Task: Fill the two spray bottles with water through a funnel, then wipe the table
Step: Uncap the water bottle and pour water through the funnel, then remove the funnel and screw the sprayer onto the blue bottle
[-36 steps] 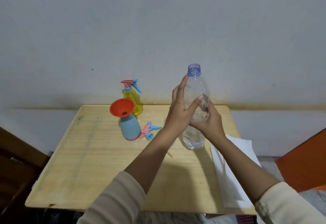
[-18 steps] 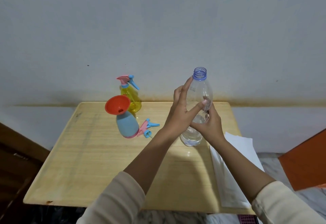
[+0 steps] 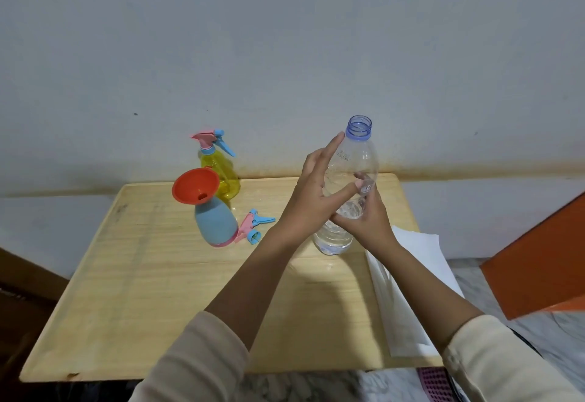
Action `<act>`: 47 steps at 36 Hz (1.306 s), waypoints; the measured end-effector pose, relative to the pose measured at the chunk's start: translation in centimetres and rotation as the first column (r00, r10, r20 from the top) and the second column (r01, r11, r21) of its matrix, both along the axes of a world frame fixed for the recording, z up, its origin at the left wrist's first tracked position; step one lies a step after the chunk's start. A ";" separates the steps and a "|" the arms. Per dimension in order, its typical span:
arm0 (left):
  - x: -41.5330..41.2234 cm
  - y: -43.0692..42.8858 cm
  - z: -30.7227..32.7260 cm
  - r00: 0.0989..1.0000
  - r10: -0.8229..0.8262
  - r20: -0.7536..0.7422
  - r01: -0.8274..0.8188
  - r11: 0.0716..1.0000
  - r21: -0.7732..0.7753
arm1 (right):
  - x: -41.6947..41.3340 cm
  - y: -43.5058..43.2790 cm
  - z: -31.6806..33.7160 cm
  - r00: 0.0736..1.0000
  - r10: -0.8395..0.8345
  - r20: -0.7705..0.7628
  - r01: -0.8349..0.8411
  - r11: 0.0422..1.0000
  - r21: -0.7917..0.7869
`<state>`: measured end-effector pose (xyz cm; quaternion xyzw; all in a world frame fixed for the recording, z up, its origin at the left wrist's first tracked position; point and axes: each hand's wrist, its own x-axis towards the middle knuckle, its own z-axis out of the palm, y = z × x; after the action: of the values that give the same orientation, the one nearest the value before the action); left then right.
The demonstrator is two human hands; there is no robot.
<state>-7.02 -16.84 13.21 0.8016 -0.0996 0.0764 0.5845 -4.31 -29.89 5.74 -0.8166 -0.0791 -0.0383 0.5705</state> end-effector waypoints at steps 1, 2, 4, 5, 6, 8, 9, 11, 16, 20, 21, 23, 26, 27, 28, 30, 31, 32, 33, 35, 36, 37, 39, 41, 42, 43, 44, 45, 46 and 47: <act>0.0 0.2 0.0 1.000 -0.004 -0.002 0.004 1.000 0.002 | 0.0 0.1 0.1 1.000 -0.004 -0.001 0.004 1.000 -0.005; 0.0 0.4 0.0 1.000 -0.006 -0.002 0.006 1.000 0.009 | 0.0 0.2 0.1 1.000 -0.009 -0.001 0.009 1.000 -0.016; 0.0 0.8 0.0 1.000 -0.008 0.006 0.007 0.999 0.036 | -0.1 0.4 0.2 1.000 -0.026 0.000 0.026 0.999 -0.042; 0.1 0.9 0.0 1.000 -0.009 0.010 0.009 0.999 0.050 | -0.2 0.5 0.2 0.999 -0.037 -0.001 0.037 0.998 -0.056; 0.1 1.1 0.0 1.000 -0.013 0.014 0.012 0.998 0.063 | -0.3 0.6 0.3 0.999 -0.051 -0.003 0.051 0.996 -0.068; 0.2 1.3 0.0 0.999 -0.028 0.023 0.027 0.996 0.080 | -0.5 0.8 0.4 0.997 -0.081 -0.017 0.080 0.993 -0.089; 0.3 1.4 0.1 0.999 -0.041 0.025 0.039 0.996 0.081 | -0.6 0.9 0.5 0.995 -0.091 -0.026 0.089 0.992 -0.094; 0.4 1.8 0.1 0.997 -0.068 0.037 0.064 0.994 0.083 | -1.0 1.1 0.6 0.994 -0.105 -0.041 0.100 0.990 -0.101; 0.6 3.2 -0.2 0.985 -0.175 -0.006 0.175 0.980 0.096 | -2.1 2.2 1.7 0.987 -0.158 -0.031 0.154 0.981 -0.119; -0.2 5.7 -0.8 0.989 -0.149 -0.007 0.148 0.977 0.155 | -3.5 3.4 1.8 0.966 -0.257 0.024 0.258 0.958 -0.128; -0.5 6.6 -1.2 0.992 -0.127 0.016 0.122 0.976 0.181 | -4.1 3.8 1.7 0.957 -0.289 0.040 0.292 0.948 -0.124; -1.3 8.8 -2.8 0.995 -0.088 0.041 0.077 0.971 0.228 | -5.1 4.9 1.0 0.924 -0.379 0.053 0.382 0.912 -0.150; -3.1 12.7 -6.0 1.000 -0.002 0.002 0.001 0.957 0.292 | -7.0 7.3 -0.4 0.847 -0.525 0.085 0.532 0.833 -0.152; -3.8 14.1 -7.1 0.999 0.041 -0.005 -0.037 0.955 0.295 | -7.7 8.4 -0.9 0.820 -0.564 0.098 0.572 0.809 -0.137; -4.5 15.6 -8.2 0.997 0.077 0.005 -0.076 0.956 0.284 | -8.3 9.4 -1.6 0.795 -0.596 0.113 0.607 0.786 -0.121; -5.9 18.4 -10.3 0.983 0.163 0.087 -0.180 0.947 0.266 | -9.5 11.7 -2.5 0.784 -0.603 0.149 0.619 0.777 -0.111; -6.5 19.7 -11.1 0.968 0.229 0.106 -0.249 0.932 0.263 | -9.8 12.9 -2.9 0.801 -0.575 0.167 0.596 0.794 -0.122; -7.0 21.0 -11.9 0.951 0.298 0.087 -0.310 0.915 0.259 | -10.0 14.0 -3.2 0.831 -0.528 0.175 0.552 0.821 -0.144; -7.2 22.1 -12.4 0.935 0.352 0.047 -0.352 0.900 0.257 | -10.0 15.2 -3.3 0.868 -0.466 0.175 0.492 0.855 -0.164; -7.1 24.1 -13.2 0.909 0.415 -0.043 -0.389 0.881 0.270 | -9.6 17.6 -3.0 0.930 -0.326 0.171 0.356 0.913 -0.199; -6.7 24.9 -13.5 0.903 0.423 -0.079 -0.390 0.882 0.264 | -9.2 18.8 -2.7 0.948 -0.269 0.167 0.301 0.931 -0.206; -6.2 25.6 -13.6 0.901 0.421 -0.109 -0.387 0.891 0.238 | -8.7 19.9 -2.2 0.961 -0.229 0.157 0.257 0.945 -0.200; -4.9 26.3 -13.6 0.910 0.384 -0.155 -0.362 0.920 0.152 | -7.6 22.0 -1.0 0.975 -0.179 0.135 0.201 0.963 -0.178; -3.4 26.6 -13.7 0.937 0.314 -0.155 -0.296 0.946 0.129 | -6.3 23.8 0.0 0.982 -0.148 0.121 0.168 0.969 -0.180; -2.6 26.6 -13.9 0.949 0.274 -0.157 -0.252 0.957 0.144 | -5.7 24.5 0.3 0.985 -0.135 0.104 0.152 0.972 -0.181; -2.0 26.5 -13.8 0.960 0.234 -0.156 -0.211 0.966 0.152 | -5.1 25.2 0.6 0.989 -0.122 0.080 0.135 0.974 -0.184; -1.4 26.4 -13.8 0.965 0.206 -0.165 -0.183 0.973 0.143 | -4.6 25.8 0.9 0.992 -0.112 0.053 0.120 0.975 -0.188; -0.9 26.2 -13.7 0.968 0.178 -0.175 -0.160 0.981 0.109 | -4.0 26.4 1.1 0.994 -0.105 0.027 0.108 0.975 -0.192; -0.5 26.0 -13.6 0.972 0.151 -0.181 -0.142 0.988 0.062 | -3.5 26.8 1.2 0.995 -0.102 0.003 0.101 0.976 -0.194; -0.2 25.8 -13.5 0.974 0.131 -0.184 -0.128 0.991 0.024 | -3.1 27.2 1.4 0.994 -0.107 -0.020 0.101 0.977 -0.190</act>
<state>-7.21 8.91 -0.28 0.8136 0.0072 0.0388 0.5800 -7.39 -2.69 7.11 -0.8704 -0.0311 -0.0483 0.4889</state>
